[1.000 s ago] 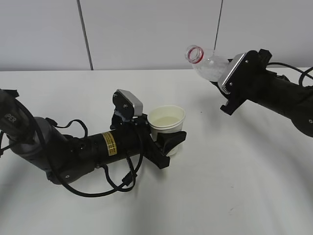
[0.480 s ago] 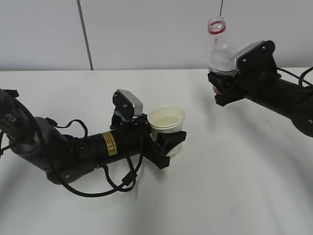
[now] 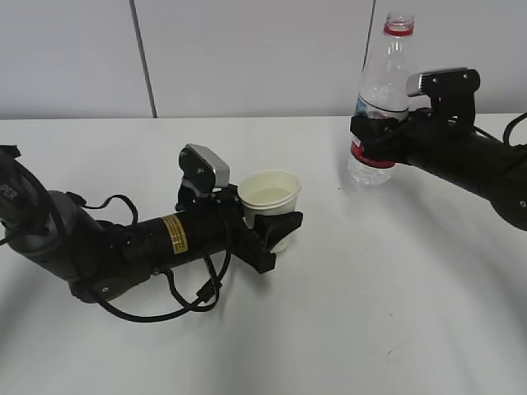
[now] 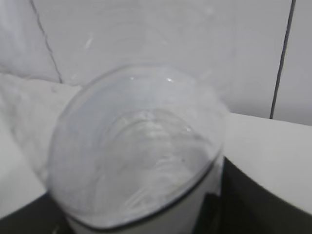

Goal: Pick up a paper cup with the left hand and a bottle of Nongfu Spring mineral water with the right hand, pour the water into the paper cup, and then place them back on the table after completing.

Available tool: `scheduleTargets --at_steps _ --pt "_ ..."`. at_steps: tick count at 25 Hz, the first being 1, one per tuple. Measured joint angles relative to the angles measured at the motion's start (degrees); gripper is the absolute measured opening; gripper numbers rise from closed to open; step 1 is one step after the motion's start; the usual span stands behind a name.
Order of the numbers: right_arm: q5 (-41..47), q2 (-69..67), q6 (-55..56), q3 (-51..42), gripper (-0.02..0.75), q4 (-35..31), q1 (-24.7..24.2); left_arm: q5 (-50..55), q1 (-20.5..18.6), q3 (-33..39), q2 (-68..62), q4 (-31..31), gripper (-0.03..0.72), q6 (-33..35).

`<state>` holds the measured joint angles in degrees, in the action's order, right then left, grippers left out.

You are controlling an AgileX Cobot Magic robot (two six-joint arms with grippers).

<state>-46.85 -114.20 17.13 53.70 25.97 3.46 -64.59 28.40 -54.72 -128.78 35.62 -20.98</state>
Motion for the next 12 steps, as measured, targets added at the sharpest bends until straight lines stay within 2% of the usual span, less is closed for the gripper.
scheduleTargets --at_steps 12 --pt "1.12 0.00 4.13 0.00 0.411 0.00 0.00 0.06 -4.68 0.00 0.85 1.07 0.403 0.00"
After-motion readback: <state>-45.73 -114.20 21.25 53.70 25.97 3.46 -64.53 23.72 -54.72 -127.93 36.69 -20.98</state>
